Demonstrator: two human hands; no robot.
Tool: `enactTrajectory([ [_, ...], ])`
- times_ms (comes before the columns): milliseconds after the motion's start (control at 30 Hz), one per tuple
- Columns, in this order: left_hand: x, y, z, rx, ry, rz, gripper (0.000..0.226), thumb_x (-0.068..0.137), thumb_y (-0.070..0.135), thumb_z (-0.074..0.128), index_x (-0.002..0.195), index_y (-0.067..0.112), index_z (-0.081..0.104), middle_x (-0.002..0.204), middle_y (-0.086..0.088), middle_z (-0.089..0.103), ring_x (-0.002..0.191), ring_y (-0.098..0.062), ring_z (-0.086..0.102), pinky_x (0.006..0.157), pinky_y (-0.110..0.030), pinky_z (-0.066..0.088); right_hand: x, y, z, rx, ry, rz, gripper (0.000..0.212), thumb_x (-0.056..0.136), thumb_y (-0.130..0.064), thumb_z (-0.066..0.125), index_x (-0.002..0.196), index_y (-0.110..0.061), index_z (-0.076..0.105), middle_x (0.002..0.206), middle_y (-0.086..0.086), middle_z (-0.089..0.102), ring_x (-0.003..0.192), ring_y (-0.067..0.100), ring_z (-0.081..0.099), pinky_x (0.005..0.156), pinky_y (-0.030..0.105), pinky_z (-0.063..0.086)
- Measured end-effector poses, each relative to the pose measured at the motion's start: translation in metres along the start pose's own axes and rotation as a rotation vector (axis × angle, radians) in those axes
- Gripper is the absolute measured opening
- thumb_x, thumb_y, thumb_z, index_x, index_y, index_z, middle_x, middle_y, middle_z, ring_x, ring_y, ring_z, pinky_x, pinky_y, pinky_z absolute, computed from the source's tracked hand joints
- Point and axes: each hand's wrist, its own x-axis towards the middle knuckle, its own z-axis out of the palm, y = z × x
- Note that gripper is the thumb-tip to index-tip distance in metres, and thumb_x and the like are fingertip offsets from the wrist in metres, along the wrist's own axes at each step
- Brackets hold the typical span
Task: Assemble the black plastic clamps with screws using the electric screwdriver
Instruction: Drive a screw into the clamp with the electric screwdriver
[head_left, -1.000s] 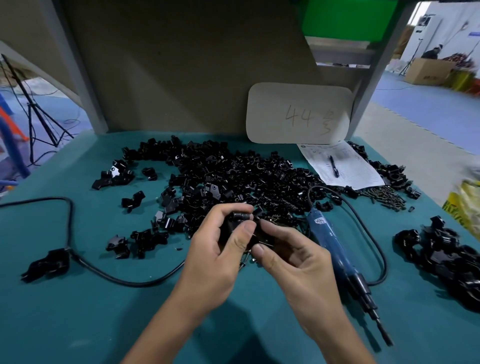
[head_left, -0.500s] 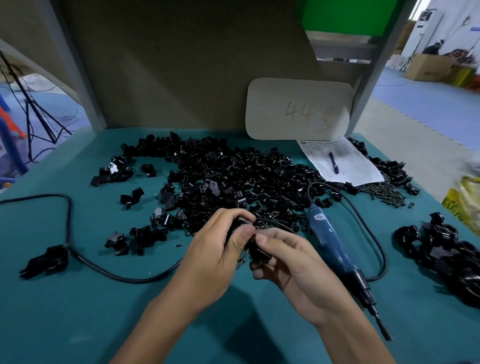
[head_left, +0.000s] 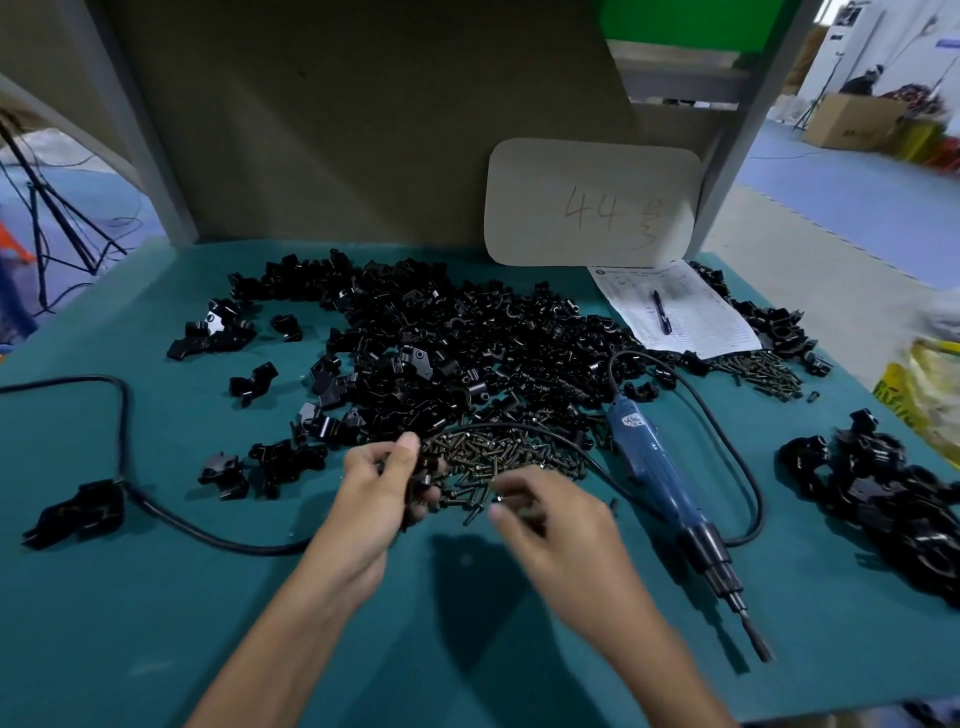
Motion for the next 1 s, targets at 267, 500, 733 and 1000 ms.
enactTrajectory([
  [267,0.008,0.002,-0.010,0.023,-0.139,-0.070,0.021,0.105,0.026,0.052,0.121,0.014,0.045,0.108,-0.011,0.074,0.073,-0.012,0.060,0.063,-0.027,0.046,-0.022,0.065,-0.037,-0.601,-0.214,0.340,0.015,0.106,-0.029,0.049,0.119,-0.024,0.056,0.113,-0.004,0.057,0.100,0.021,0.063,0.085,0.035,0.051],
  [500,-0.007,0.015,0.004,0.102,-0.176,0.289,0.041,0.071,0.046,0.087,0.103,0.025,0.073,0.099,0.000,0.077,0.092,-0.011,0.072,0.085,-0.027,0.055,0.002,0.028,-0.052,0.277,0.063,0.201,0.017,0.097,-0.017,0.068,0.097,-0.032,0.077,0.090,-0.008,0.075,0.083,0.009,0.071,0.077,0.028,0.058],
  [733,-0.025,0.040,0.011,0.246,-0.149,0.664,0.031,0.078,0.047,0.078,0.107,0.039,0.071,0.100,0.009,0.074,0.090,-0.010,0.071,0.076,-0.024,0.058,0.032,-0.045,-0.058,0.894,0.053,0.023,0.021,0.079,-0.014,0.076,0.099,-0.008,0.074,0.087,0.011,0.076,0.077,0.021,0.073,0.071,0.025,0.059],
  [1000,-0.024,0.056,0.023,0.222,-0.062,0.787,0.038,0.076,0.032,0.084,0.112,0.034,0.075,0.113,0.006,0.072,0.112,-0.018,0.067,0.095,-0.042,0.055,0.052,-0.060,-0.077,0.775,-0.021,-0.095,0.013,0.078,-0.013,0.076,0.091,-0.011,0.076,0.088,0.012,0.077,0.077,0.022,0.074,0.072,0.027,0.060],
])
